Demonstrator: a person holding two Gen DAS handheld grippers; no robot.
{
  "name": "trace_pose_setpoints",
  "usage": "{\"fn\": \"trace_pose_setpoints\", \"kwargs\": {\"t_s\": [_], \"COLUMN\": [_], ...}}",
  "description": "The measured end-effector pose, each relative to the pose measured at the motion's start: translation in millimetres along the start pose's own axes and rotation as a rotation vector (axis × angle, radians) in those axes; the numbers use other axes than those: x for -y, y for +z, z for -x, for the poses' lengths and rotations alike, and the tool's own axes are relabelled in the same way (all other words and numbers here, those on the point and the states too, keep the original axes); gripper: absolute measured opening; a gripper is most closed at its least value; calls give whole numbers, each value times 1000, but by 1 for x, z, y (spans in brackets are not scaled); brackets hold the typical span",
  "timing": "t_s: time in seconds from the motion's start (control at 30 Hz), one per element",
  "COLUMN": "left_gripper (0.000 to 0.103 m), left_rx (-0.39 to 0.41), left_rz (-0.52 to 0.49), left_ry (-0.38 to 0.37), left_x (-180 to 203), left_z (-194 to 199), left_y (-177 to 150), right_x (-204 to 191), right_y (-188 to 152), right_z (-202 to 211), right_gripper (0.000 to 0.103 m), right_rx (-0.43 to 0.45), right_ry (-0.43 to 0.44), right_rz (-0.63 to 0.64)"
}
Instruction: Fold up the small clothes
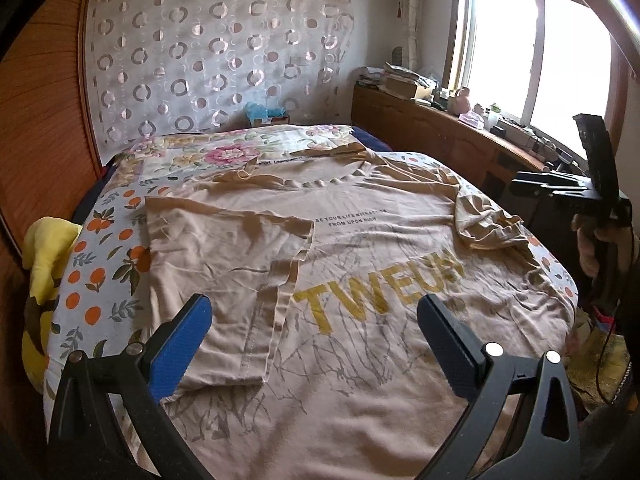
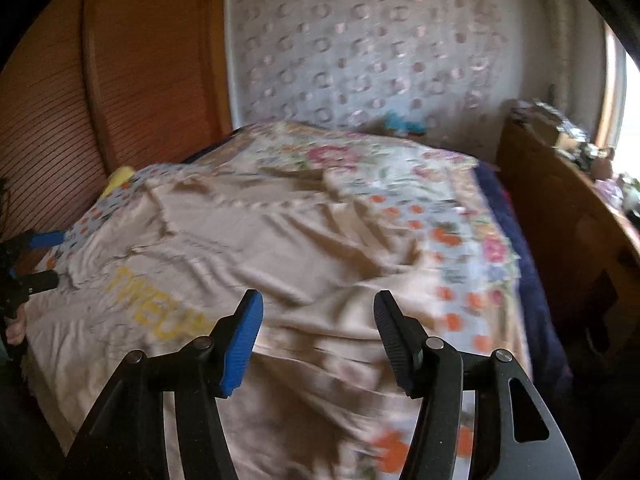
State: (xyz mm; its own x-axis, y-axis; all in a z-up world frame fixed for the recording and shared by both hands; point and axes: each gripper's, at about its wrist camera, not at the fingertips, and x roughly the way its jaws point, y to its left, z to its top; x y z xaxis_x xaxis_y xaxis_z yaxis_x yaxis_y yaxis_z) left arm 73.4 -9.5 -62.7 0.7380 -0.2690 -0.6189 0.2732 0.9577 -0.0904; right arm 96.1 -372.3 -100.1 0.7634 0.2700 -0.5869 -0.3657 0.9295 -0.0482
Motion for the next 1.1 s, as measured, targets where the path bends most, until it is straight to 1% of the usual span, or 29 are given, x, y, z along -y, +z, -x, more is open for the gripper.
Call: {"fn": "trace_pose_setpoints", "kwargs": {"t_s": [0.1,0.17,0.27,0.3,0.33,0.43,0.5,0.53,0.57,0.6,0.63,0.67,0.7,0.73,0.87,1.0,1.1], "left_gripper": [102,102,102,102,102,102,102,102,102,102,102,102,102,102,102,102,102], "left_rx": [3,7,8,6,4,0,0,0,-2,-3,-3,-3,-2,-2,-2,-4,-7], "left_rz": [-2,-4,-3,-7,-11,-18,-16,-13,-9,-5,-2,0,3,5,10,9,7], "left_ry": [2,0,-7,-8,-8,-6,-9,-9,-8,-8,-8,-8,-8,-8,-7,-5,-7], "left_x": [1,3,7,8,10,11,11,11,10,9,9,8,7,7,5,5,5], "left_z": [1,2,2,1,1,1,2,2,2,2,2,2,2,2,2,2,2], "left_y": [0,0,0,-1,-1,-3,-4,-4,-5,-6,-6,-7,-7,-8,-8,-8,-8], "right_x": [18,22,15,14,15,11,12,15,19,21,21,20,18,17,11,2,-10], "right_y": [-11,-17,-20,-19,-17,-14,-14,-12,-11,-10,-9,-8,-6,-5,7,31,42], "right_z": [-1,-7,-17,-22,-26,-45,-57,-62,-68,-72,-72,-72,-71,-74,-55,-35,-26], "right_gripper": [60,60,59,55,55,54,54,53,49,39,27,22,12,6,4,4,5], "right_rx": [-28,-54,-65,-71,-79,-127,-156,-170,-191,-211,-218,-222,-224,-220,-156,-87,-61], "right_ry": [-39,-34,-2,16,21,4,-8,-19,-25,-24,-24,-16,-7,-9,-12,22,30], "right_rz": [-34,-44,-34,-28,-20,3,0,-7,-19,-27,-24,-15,-1,12,26,25,58]}}
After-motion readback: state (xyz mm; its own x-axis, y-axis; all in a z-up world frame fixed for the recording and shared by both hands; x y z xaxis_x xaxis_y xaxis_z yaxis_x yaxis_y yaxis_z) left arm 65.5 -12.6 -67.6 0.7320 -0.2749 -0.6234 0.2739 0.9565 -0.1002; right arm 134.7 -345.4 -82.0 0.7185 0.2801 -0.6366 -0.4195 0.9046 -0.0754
